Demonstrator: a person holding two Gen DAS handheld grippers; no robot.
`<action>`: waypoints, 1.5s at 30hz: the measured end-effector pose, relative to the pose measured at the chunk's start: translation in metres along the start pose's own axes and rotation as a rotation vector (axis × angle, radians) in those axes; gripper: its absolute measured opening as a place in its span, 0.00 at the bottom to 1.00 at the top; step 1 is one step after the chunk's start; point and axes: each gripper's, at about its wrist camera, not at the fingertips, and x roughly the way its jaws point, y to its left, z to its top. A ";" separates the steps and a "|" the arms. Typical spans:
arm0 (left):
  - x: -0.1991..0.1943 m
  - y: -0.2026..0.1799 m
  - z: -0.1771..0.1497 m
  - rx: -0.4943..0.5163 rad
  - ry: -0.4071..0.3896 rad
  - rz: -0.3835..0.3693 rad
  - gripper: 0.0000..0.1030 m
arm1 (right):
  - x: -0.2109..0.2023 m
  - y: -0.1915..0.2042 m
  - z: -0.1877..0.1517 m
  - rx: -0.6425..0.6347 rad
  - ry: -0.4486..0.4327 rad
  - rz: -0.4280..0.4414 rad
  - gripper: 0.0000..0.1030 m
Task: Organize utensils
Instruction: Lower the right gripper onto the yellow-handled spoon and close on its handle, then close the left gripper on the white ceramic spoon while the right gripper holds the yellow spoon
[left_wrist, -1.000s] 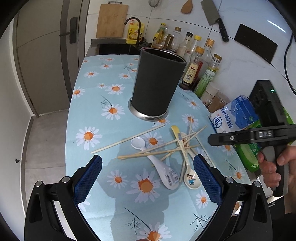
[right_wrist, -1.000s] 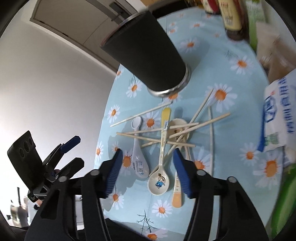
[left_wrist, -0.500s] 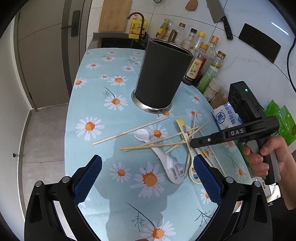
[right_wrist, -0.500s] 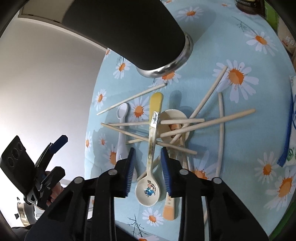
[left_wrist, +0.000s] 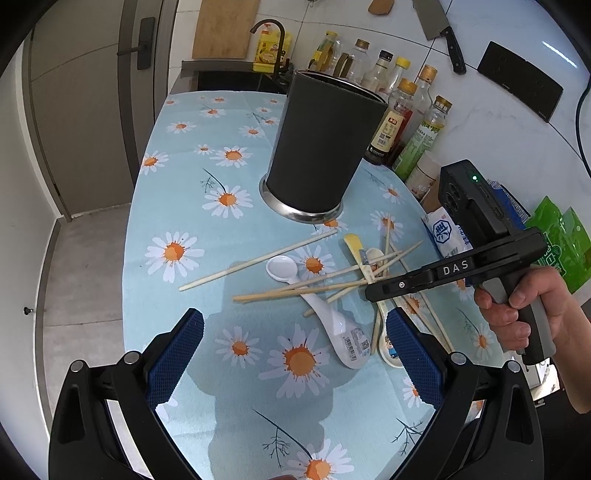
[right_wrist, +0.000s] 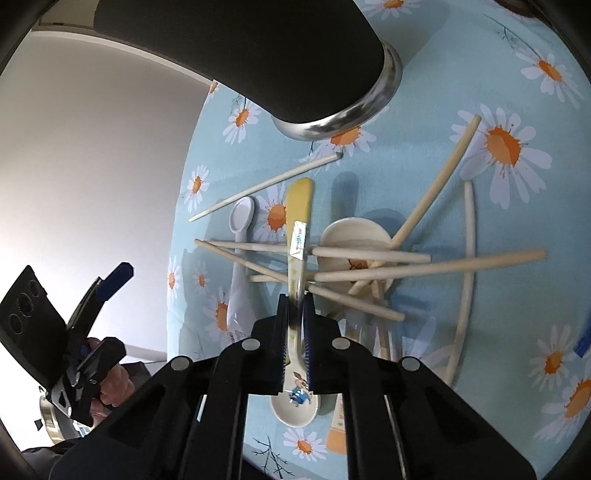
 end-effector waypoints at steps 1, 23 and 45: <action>0.001 0.001 0.000 -0.003 0.002 -0.003 0.94 | 0.000 0.000 -0.001 -0.001 -0.001 0.002 0.09; 0.061 0.038 -0.012 -0.371 0.156 -0.367 0.73 | -0.057 0.021 -0.040 -0.092 -0.109 0.063 0.05; 0.110 0.040 -0.013 -0.601 0.311 -0.518 0.19 | -0.112 0.027 -0.067 -0.092 -0.221 0.079 0.05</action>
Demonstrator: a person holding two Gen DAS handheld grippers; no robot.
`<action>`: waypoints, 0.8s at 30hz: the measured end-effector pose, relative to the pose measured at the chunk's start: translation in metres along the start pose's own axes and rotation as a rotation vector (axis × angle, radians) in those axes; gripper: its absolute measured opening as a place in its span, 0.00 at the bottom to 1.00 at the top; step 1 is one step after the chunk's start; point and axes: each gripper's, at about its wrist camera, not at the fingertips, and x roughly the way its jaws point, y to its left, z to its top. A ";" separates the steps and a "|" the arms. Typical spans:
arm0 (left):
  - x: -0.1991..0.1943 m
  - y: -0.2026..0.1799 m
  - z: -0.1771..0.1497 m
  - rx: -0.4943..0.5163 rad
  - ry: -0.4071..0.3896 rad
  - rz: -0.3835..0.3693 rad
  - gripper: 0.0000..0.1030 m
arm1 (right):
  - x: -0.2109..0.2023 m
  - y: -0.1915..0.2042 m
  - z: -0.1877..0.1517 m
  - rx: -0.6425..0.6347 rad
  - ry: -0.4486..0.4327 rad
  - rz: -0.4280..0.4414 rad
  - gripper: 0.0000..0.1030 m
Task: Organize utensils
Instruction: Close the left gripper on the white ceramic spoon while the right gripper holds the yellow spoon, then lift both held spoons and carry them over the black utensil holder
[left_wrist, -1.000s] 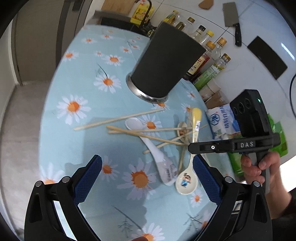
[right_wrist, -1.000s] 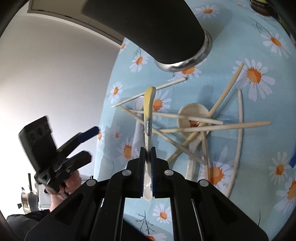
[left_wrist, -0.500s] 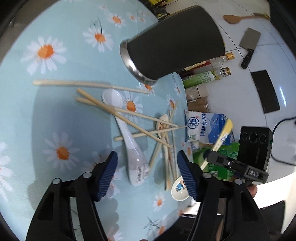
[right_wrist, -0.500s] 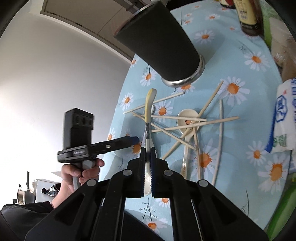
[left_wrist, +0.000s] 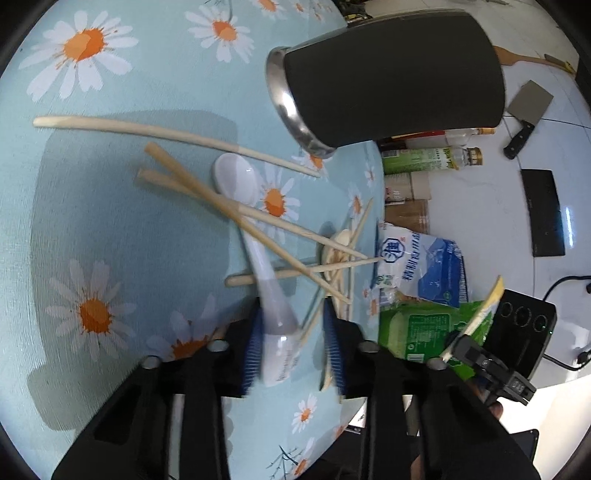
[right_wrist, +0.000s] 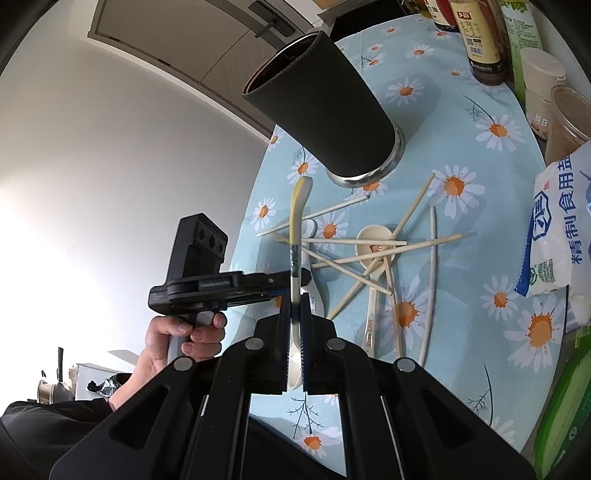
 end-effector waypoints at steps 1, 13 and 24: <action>0.001 0.002 0.000 -0.003 -0.001 0.000 0.16 | -0.001 0.000 0.000 -0.001 -0.002 0.000 0.05; -0.016 -0.002 -0.006 0.035 -0.056 0.024 0.11 | 0.005 0.006 0.011 -0.031 0.008 0.014 0.05; -0.047 -0.033 -0.020 0.183 -0.151 0.213 0.11 | 0.021 0.011 0.013 -0.044 0.044 0.029 0.05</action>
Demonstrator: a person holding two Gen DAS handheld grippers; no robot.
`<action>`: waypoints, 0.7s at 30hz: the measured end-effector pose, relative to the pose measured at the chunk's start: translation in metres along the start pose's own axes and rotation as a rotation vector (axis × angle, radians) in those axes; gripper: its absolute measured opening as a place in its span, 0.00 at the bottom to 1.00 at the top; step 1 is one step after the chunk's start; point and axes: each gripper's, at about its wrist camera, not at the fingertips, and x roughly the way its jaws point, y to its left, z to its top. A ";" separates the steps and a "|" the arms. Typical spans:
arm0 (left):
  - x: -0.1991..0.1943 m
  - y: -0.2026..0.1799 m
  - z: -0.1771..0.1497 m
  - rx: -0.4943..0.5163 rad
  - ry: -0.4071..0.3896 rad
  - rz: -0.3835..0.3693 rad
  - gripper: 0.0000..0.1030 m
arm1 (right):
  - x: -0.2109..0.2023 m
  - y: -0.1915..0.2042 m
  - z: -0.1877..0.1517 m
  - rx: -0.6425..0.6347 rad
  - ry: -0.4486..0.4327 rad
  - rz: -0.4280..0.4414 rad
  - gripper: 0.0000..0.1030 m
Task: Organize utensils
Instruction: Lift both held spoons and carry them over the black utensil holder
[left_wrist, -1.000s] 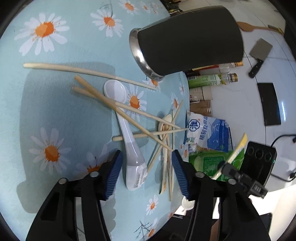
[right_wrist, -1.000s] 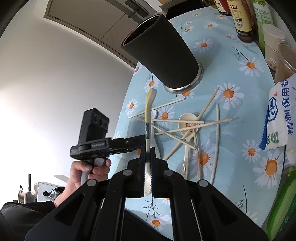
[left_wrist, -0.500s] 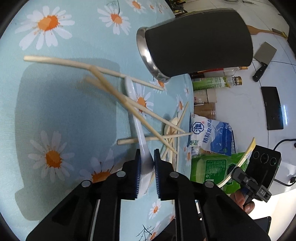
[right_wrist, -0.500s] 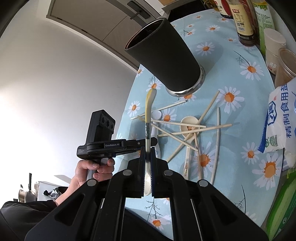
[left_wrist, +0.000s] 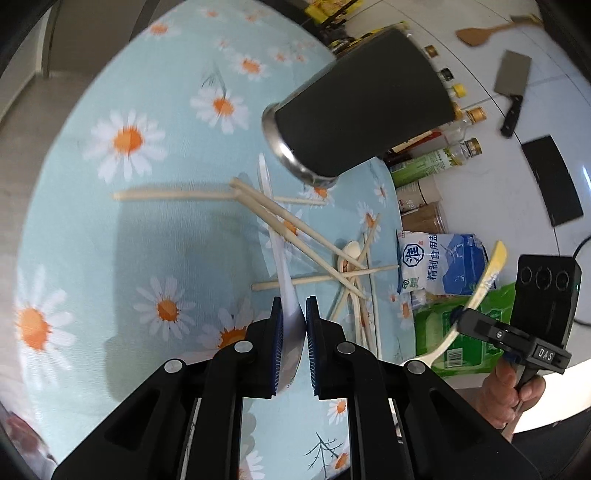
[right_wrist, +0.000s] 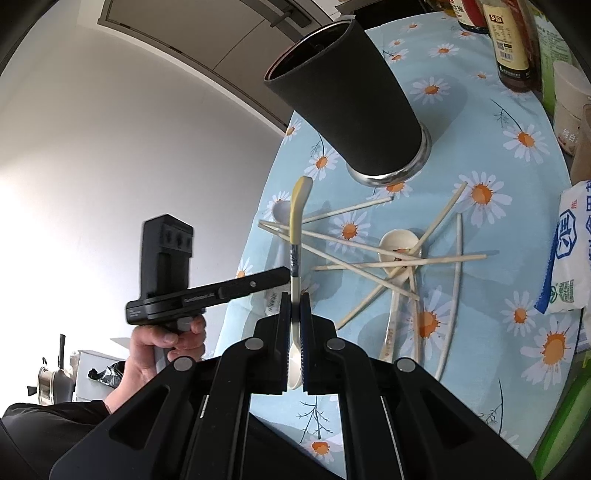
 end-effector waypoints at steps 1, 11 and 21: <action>-0.004 -0.003 0.001 0.015 -0.012 0.019 0.11 | 0.001 0.001 0.001 0.001 0.000 0.003 0.05; -0.030 -0.006 0.007 0.035 -0.088 0.112 0.11 | 0.001 -0.001 0.003 -0.012 0.018 0.020 0.05; -0.040 -0.024 0.002 0.038 -0.131 0.144 0.11 | -0.003 -0.004 0.019 -0.046 0.037 0.048 0.05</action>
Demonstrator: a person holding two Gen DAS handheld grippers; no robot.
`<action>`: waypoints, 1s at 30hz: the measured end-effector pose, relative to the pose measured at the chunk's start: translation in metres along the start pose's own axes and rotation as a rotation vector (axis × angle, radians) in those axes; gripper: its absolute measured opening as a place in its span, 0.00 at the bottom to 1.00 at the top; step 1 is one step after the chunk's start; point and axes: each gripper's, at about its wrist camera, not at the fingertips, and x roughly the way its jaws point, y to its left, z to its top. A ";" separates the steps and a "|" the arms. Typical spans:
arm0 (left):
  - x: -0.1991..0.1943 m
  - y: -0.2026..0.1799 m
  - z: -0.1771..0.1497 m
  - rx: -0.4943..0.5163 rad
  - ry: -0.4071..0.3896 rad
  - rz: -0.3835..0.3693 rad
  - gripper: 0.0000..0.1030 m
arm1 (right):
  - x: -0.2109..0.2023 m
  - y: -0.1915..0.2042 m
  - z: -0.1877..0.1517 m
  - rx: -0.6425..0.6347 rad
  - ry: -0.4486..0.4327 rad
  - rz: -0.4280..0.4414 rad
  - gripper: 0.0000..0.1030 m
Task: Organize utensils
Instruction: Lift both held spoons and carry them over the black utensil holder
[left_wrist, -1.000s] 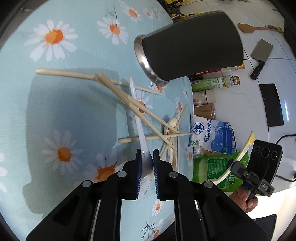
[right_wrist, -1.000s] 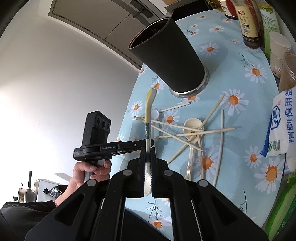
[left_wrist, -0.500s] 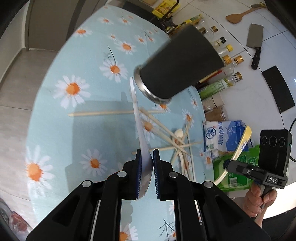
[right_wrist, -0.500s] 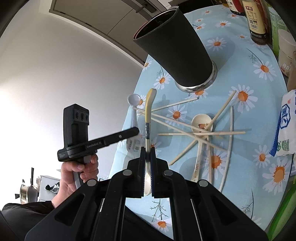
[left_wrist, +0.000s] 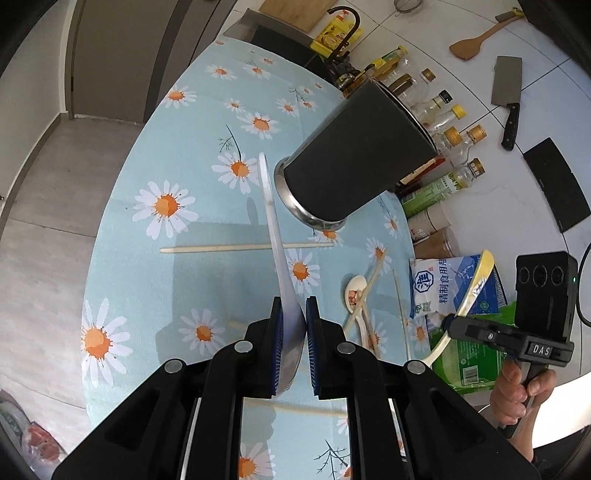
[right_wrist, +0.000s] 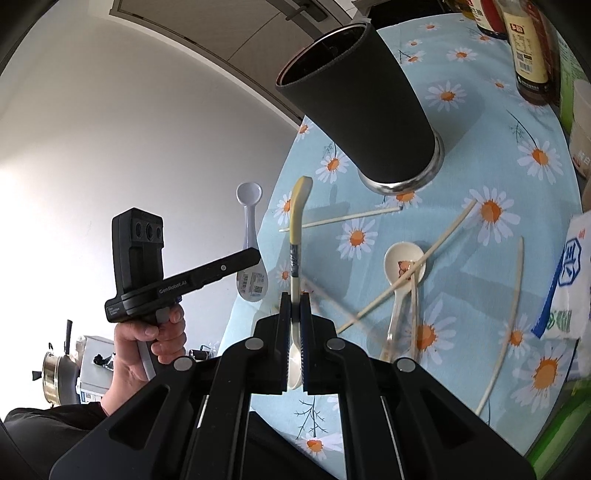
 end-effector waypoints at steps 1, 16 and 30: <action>0.001 -0.001 -0.001 -0.005 0.001 0.002 0.11 | -0.001 -0.001 0.001 0.002 0.000 0.003 0.05; 0.006 -0.018 0.008 0.042 -0.001 0.013 0.11 | -0.014 -0.010 0.014 -0.020 -0.058 0.024 0.05; -0.030 -0.070 0.022 0.240 -0.091 -0.013 0.11 | -0.043 0.024 0.033 -0.110 -0.143 -0.054 0.05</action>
